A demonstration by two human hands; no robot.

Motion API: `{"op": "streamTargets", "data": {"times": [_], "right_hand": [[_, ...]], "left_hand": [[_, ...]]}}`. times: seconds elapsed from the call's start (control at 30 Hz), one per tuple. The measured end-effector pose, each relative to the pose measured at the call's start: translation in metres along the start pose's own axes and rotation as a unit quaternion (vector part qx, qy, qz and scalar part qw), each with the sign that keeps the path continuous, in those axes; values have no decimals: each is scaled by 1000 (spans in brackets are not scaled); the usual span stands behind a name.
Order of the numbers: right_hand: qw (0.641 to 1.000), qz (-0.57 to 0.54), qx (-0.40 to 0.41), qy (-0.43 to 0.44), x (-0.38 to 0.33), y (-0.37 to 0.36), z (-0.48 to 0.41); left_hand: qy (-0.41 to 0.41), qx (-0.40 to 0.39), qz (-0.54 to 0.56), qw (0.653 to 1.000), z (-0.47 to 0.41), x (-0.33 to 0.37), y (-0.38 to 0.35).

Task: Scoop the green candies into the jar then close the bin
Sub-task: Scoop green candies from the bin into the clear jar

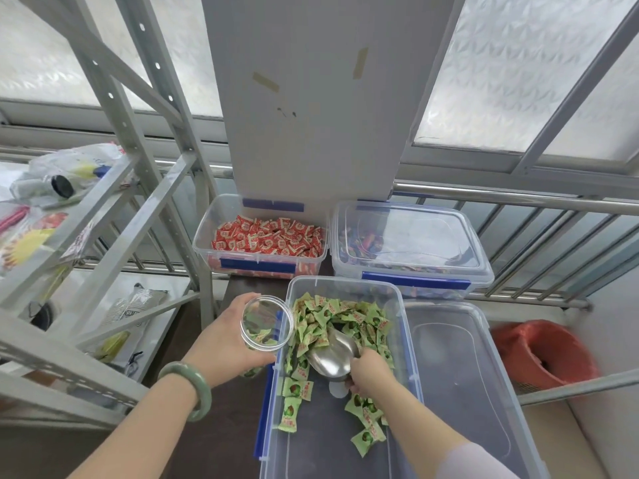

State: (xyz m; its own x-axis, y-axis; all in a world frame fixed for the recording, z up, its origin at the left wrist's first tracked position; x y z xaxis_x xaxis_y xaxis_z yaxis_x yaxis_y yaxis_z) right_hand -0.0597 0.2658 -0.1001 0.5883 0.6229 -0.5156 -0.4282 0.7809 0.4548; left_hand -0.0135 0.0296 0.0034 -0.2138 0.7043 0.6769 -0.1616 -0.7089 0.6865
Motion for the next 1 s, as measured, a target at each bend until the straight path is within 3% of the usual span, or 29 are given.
{"op": "streamTargets", "data": {"times": [0.17,0.47,0.73,0.9,1.0], "right_hand": [[995,-95,-24,-29,10,-9,12],[976,-211,9,44,26,-7,34],[981,-159,39,101,0,22,66],[981,-55,78,171,-29,56,83],[975,17,61,214,-55,78,104]], "left_hand": [[-2,11,-1,1000,4,2,-1],[6,9,-3,1000,8,-1,0],[-17,17,-11,1000,10,10,4],[-29,19,-7,999,14,19,6],[-34,20,0,999,17,23,8]]}}
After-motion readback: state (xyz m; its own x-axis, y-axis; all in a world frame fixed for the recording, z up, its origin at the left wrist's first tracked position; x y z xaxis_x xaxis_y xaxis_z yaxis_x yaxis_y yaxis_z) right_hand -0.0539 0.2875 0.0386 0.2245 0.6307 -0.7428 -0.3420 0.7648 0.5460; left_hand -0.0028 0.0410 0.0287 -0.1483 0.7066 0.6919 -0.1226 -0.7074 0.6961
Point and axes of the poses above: each hand's wrist, its own z-axis away from the middle knuckle, its own y-axis out of the back of the hand, x = y × z, the point moved 1 cm from there along -z, towards the middle knuckle, and after that the axes turned 3 degrees about -x, right-handed, at the moved point
